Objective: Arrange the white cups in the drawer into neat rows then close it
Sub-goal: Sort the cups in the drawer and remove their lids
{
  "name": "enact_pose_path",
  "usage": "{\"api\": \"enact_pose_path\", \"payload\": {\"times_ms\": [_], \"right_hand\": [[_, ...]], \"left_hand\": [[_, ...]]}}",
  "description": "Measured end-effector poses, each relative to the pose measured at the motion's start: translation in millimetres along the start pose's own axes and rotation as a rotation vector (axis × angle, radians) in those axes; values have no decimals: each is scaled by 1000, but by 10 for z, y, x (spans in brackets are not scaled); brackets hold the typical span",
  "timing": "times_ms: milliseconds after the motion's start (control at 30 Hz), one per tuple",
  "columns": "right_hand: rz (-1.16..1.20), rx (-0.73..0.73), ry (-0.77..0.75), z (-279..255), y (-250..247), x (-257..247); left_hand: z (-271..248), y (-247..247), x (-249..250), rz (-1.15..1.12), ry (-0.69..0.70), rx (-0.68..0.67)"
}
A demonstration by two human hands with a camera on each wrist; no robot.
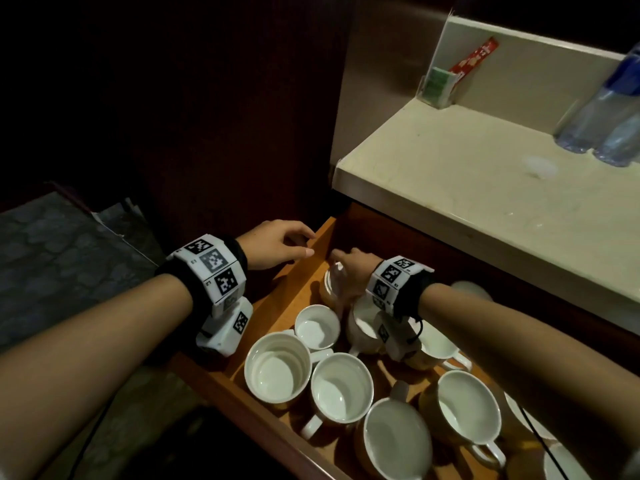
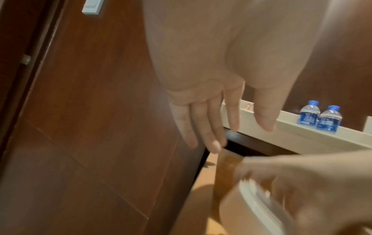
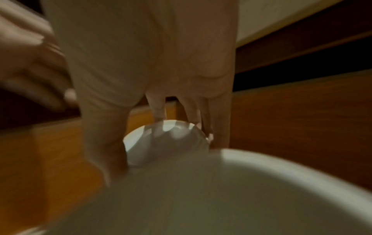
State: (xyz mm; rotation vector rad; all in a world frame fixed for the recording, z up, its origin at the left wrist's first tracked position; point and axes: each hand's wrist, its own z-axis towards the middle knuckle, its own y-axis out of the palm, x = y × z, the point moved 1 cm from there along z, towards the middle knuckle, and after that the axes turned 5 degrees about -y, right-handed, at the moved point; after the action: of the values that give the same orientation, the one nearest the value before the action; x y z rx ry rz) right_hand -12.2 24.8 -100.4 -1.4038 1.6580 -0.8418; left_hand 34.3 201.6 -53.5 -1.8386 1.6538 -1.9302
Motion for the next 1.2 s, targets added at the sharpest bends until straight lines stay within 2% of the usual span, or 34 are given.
{"api": "enact_pose_path", "payload": {"times_ms": [167, 300, 400, 500, 633, 733, 833, 933, 967, 1033, 1100, 1167, 1200], "right_hand": [[265, 182, -6, -167, -295, 237], [955, 206, -64, -356, -394, 361], [1282, 149, -123, -475, -371, 435], [1424, 106, -157, -567, -348, 453], [1574, 74, -164, -648, -311, 532], [1627, 57, -166, -703, -281, 617], [1529, 98, -150, -773, -306, 664], [1273, 355, -117, -824, -423, 738], [1204, 399, -126, -831, -459, 745], [1048, 372, -166, -845, -499, 683], [721, 332, -175, -814, -497, 592], [346, 386, -113, -755, -482, 526], [236, 422, -80, -725, -481, 494]], "left_hand": [[58, 22, 98, 58, -46, -3], [116, 93, 226, 119, -69, -67], [173, 159, 319, 113, -19, -84], [218, 229, 395, 69, 50, -46], [220, 305, 502, -59, 213, 7], [202, 347, 560, -33, 243, 51], [201, 367, 576, -41, 221, 92], [204, 345, 550, 58, 159, 95], [205, 343, 543, 117, 139, 94], [210, 361, 553, 237, 110, 101], [217, 397, 572, 359, 94, 113], [231, 437, 586, 468, 95, 116], [243, 453, 584, 504, 95, 116]]}}
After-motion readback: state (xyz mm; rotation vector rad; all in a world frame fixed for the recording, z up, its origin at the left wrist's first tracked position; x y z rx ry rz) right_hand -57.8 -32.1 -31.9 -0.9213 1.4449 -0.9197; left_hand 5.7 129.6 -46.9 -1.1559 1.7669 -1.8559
